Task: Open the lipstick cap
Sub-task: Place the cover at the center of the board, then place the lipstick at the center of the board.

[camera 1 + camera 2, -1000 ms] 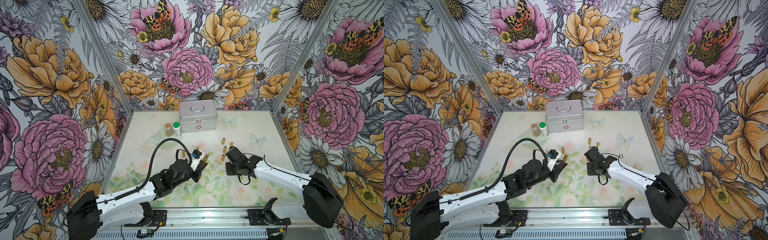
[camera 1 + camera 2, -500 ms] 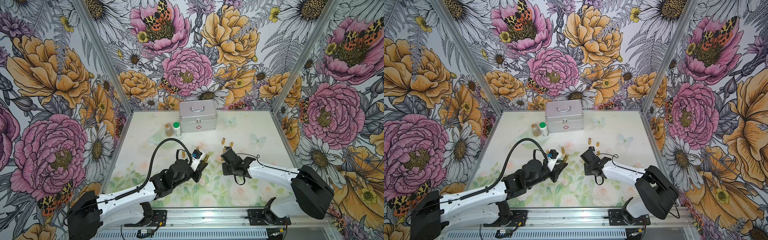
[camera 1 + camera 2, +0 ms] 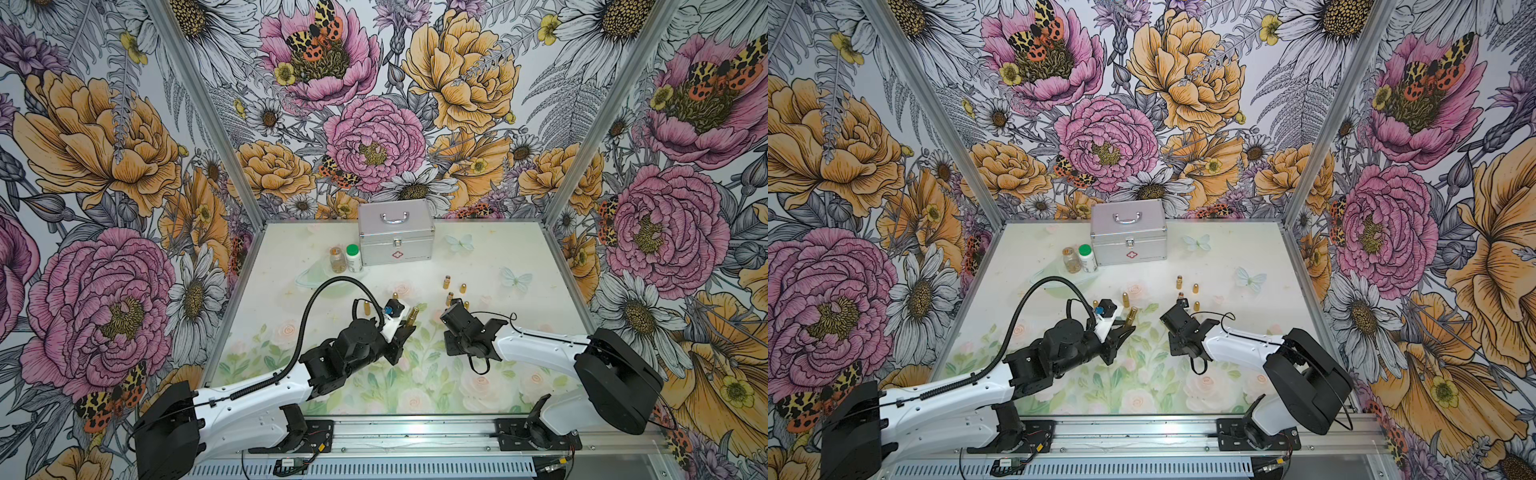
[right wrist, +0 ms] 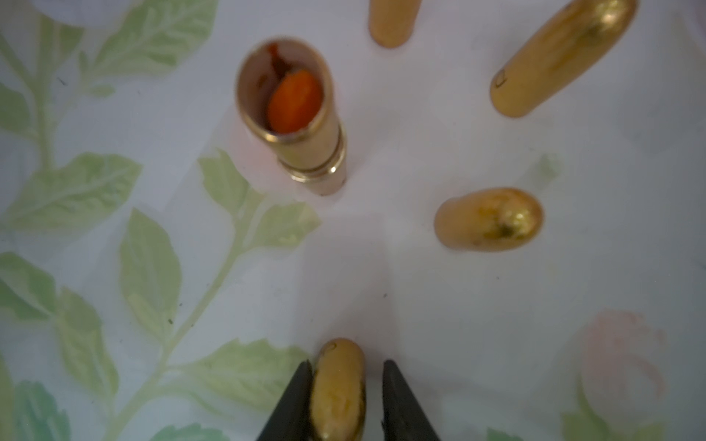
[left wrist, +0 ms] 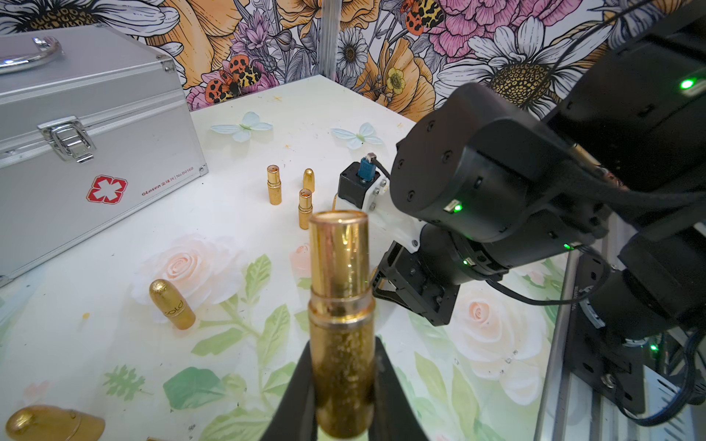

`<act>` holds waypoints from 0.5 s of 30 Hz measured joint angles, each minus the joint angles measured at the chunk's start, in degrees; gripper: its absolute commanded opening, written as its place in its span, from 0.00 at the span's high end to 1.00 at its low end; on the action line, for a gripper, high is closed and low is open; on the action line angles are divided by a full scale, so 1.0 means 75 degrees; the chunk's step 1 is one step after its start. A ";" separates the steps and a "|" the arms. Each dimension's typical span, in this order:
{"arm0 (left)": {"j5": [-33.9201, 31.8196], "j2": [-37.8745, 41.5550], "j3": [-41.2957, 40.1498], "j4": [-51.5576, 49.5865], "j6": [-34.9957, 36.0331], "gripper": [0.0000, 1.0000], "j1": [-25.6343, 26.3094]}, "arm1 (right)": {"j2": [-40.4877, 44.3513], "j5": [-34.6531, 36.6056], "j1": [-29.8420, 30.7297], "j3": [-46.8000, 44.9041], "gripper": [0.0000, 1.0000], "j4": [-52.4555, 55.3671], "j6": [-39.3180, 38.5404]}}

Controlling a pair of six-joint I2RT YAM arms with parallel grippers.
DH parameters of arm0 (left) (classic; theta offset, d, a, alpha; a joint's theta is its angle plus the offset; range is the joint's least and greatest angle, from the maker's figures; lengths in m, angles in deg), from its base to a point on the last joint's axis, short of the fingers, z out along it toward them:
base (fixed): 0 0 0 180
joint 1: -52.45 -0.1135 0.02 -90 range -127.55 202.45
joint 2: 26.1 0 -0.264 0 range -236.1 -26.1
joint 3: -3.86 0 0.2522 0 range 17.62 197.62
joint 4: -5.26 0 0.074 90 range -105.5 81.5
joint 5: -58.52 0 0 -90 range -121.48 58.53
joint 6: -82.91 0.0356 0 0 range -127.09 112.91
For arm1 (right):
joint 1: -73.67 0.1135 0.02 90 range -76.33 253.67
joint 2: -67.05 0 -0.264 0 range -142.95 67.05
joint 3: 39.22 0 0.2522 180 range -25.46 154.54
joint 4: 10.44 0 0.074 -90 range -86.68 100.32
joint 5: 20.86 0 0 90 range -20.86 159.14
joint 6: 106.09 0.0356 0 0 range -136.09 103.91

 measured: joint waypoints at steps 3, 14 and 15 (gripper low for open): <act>0.0000 0.0000 0.0000 0.0000 0.0000 1.00 0.0000 | 0.0137 -0.0041 0.0000 0.0000 0.60 0.0003 -0.0026; 0.0000 0.0000 0.0000 -0.0003 0.0000 1.00 0.0000 | 0.1475 -0.0347 0.0000 0.0670 0.48 0.1026 -0.0090; 0.0000 0.0000 0.0000 -0.0003 0.0003 1.00 0.0000 | 0.1600 -0.0414 0.0000 0.0807 0.48 0.1151 -0.0096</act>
